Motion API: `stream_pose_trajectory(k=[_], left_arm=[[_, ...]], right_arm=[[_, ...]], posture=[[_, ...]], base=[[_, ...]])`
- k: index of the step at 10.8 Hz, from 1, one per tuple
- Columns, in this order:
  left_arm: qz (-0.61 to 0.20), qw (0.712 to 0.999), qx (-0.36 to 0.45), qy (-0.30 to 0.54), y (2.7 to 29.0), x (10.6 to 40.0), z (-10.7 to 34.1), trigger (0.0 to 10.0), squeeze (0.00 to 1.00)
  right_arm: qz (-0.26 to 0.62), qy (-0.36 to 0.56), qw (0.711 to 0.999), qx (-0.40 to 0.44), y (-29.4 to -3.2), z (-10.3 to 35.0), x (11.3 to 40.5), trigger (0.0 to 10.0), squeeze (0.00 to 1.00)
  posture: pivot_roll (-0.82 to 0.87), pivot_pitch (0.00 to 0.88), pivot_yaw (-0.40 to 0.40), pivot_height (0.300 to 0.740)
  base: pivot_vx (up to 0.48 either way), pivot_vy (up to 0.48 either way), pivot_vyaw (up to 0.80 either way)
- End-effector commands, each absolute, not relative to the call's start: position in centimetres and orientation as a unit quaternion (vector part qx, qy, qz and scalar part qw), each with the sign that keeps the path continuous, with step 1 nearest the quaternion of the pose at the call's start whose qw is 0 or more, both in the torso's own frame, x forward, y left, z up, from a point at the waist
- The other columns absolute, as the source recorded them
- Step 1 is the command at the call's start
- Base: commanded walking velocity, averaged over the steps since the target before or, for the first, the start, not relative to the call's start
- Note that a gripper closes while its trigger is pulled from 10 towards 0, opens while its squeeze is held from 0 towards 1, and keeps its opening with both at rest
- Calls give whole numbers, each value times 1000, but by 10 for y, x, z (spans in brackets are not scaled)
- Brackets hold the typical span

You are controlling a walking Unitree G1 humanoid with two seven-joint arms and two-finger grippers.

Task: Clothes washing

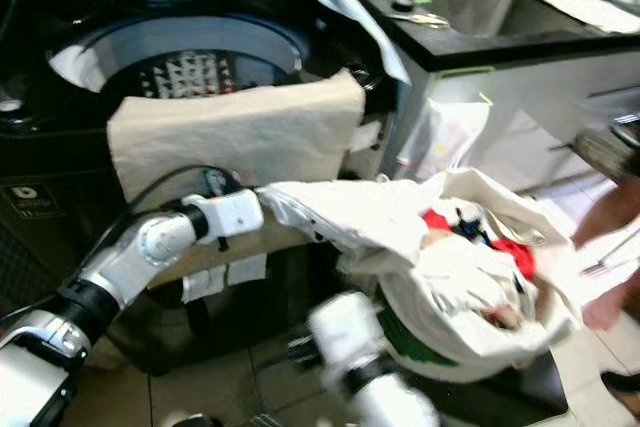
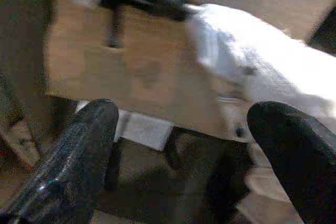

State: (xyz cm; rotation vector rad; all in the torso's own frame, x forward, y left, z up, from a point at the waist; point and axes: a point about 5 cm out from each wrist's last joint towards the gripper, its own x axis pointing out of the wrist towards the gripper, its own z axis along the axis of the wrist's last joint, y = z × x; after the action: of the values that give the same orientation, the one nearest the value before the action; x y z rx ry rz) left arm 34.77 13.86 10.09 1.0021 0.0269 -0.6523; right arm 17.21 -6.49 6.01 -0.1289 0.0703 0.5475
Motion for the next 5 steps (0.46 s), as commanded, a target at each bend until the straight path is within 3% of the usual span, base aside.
stream_pose_trajectory(k=[1,3,5], left_arm=[[-171,879,445,-10,186,370,147,10000,0],[-179,909,377,15,181,355,119,10000,0],[-207,915,347,-10,152,339,110,10000,0]], right_arm=[[271,32,959,-73,-55,59,171,10000,0],[280,33,957,-72,4,60,164,10000,0],[283,37,956,-74,26,57,157,10000,0]], posture=[[-10,0,-34,740],[-1,0,-30,740],[15,0,-41,740]], base=[[0,0,0],[0,0,0],[0,0,0]])
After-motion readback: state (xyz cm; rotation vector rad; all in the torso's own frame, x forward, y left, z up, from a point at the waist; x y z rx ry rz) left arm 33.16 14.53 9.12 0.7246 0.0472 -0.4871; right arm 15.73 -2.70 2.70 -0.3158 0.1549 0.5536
